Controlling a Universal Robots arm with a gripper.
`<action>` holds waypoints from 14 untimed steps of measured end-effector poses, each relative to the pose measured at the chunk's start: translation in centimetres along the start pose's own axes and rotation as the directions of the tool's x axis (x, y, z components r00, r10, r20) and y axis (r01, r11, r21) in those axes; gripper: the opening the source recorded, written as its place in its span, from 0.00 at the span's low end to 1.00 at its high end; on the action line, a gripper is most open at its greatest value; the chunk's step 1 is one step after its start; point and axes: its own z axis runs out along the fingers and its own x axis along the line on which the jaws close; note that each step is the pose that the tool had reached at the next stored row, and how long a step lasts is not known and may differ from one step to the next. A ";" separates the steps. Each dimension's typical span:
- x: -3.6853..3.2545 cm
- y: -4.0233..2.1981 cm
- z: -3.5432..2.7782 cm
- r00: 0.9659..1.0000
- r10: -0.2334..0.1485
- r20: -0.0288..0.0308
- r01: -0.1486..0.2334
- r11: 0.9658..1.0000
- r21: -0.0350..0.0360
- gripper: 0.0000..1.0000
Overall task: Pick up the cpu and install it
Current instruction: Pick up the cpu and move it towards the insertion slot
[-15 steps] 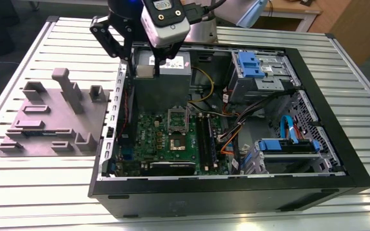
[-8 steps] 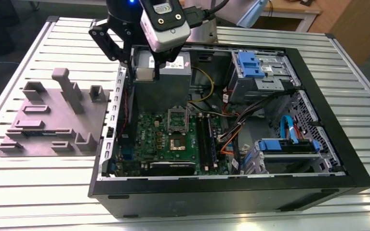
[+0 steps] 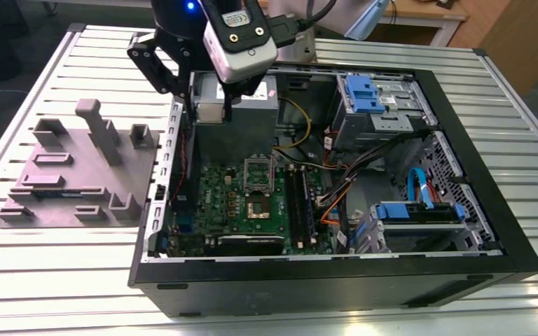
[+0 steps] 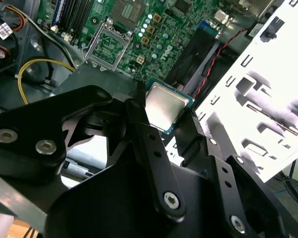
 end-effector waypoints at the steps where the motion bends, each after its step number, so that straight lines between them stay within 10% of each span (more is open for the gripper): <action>1: 0.00 -0.03 0.01 1.000 0.000 0.000 0.000 1.000 0.000 0.47; 14: -0.32 -0.03 0.00 1.000 0.000 0.000 0.000 1.000 0.000 0.47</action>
